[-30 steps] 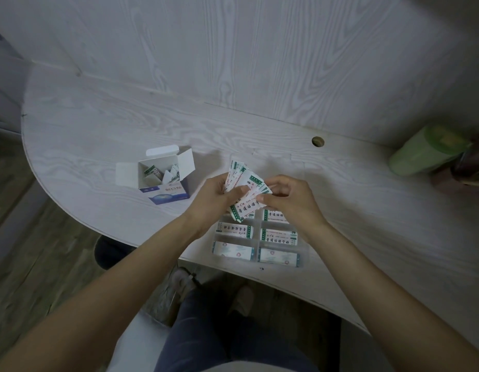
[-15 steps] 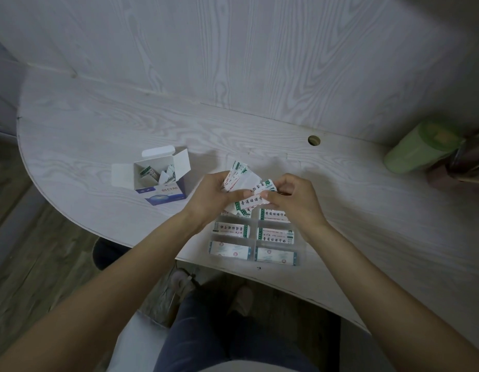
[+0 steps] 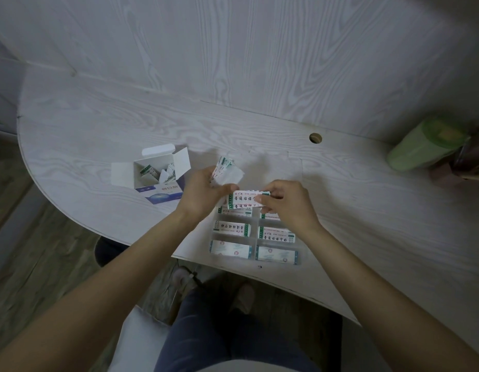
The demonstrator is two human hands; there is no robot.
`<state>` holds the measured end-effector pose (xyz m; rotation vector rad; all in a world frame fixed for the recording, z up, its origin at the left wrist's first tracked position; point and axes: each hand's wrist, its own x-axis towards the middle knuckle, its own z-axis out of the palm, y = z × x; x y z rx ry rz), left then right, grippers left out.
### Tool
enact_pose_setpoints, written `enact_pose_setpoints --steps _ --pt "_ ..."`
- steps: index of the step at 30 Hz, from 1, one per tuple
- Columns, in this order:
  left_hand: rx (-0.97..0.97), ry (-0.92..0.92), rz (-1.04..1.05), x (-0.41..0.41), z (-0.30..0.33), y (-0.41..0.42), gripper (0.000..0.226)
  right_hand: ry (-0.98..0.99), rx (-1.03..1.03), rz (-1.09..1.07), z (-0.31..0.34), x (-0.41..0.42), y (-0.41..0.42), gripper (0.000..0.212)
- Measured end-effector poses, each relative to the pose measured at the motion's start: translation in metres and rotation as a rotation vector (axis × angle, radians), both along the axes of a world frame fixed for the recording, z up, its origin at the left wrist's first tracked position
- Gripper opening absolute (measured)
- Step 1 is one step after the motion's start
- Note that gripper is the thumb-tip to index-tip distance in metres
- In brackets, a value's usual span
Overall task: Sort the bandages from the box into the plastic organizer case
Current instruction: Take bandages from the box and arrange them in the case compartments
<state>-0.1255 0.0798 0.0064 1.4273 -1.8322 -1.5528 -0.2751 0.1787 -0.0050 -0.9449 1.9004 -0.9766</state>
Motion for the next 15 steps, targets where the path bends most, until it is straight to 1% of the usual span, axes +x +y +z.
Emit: enact_pose_setpoints --steps 2,3,6,9,11,15 --pt "-0.027 -0.035 0.043 0.005 0.000 -0.003 0.023 0.018 0.032 -0.031 -0.006 -0.002 -0.002 0.008" --pt "-0.058 -0.076 0.045 0.007 -0.001 -0.004 0.022 0.005 0.054 -0.048 -0.010 -0.004 -0.003 0.010" --pt "-0.167 -0.193 -0.044 0.016 -0.006 -0.008 0.021 -0.021 0.110 -0.071 -0.026 -0.003 -0.006 0.013" --pt "-0.229 -0.258 -0.121 0.020 -0.010 -0.007 0.021 0.048 0.142 -0.046 -0.038 0.006 -0.009 0.012" --pt "-0.240 -0.253 -0.107 0.020 -0.011 -0.006 0.022 0.100 0.144 -0.017 -0.041 0.014 -0.012 0.016" --pt "-0.234 -0.229 -0.063 0.022 -0.013 -0.004 0.022 0.296 0.182 0.046 -0.043 0.025 -0.019 0.020"
